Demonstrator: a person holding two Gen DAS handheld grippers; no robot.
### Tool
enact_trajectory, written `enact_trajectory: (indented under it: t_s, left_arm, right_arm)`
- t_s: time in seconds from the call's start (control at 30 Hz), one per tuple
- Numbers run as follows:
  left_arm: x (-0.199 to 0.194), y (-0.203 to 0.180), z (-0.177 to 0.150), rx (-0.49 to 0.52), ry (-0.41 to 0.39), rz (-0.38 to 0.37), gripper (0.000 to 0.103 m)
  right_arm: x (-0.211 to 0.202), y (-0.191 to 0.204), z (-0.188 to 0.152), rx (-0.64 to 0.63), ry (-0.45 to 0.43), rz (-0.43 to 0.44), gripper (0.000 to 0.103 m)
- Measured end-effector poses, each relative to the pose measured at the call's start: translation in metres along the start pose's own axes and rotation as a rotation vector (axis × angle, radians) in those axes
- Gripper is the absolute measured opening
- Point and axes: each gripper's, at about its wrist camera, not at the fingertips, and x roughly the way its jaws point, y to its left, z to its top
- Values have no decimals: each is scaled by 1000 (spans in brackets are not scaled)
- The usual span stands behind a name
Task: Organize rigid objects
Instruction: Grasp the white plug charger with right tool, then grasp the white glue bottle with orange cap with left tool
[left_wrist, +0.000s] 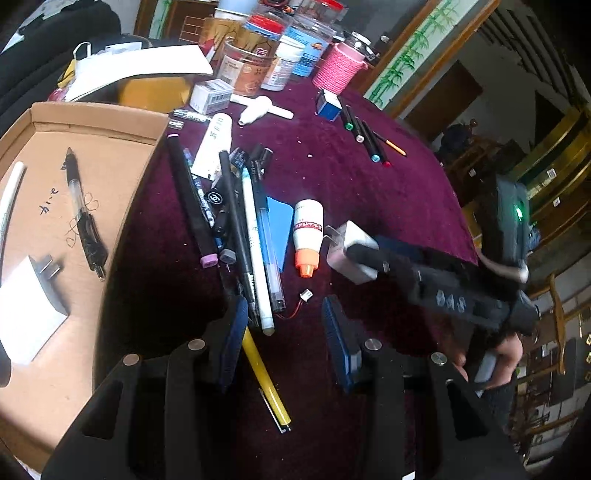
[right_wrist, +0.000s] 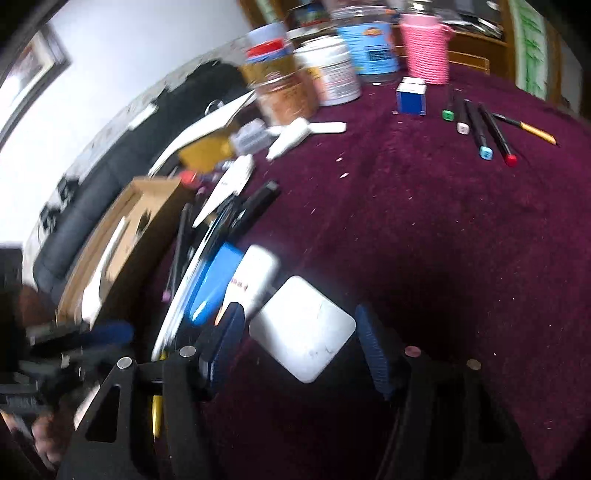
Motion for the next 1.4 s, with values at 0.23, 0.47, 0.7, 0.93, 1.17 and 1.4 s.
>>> enact_trajectory:
  t_s: [0.23, 0.47, 0.7, 0.93, 1.17, 1.4]
  left_arm:
    - [0, 1, 1, -3, 2, -7, 40]
    - [-3, 0, 1, -3, -6, -7, 40]
    - [-2, -9, 10, 35, -9, 21, 40]
    - [3, -22, 23, 77, -19, 34, 40]
    - [13, -31, 28, 107, 0, 38, 40]
    - [32, -46, 34, 168, 27, 63, 40]
  right_arm:
    - [0, 3, 0, -2, -42, -26, 58]
    - [10, 14, -5, -63, -11, -89, 54]
    - [6, 19, -12, -100, 22, -125, 54]
    - [8, 22, -16, -119, 35, -128, 55]
    - [14, 23, -21, -143, 59, -162, 55]
    - [7, -1, -16, 1, 36, -191, 49]
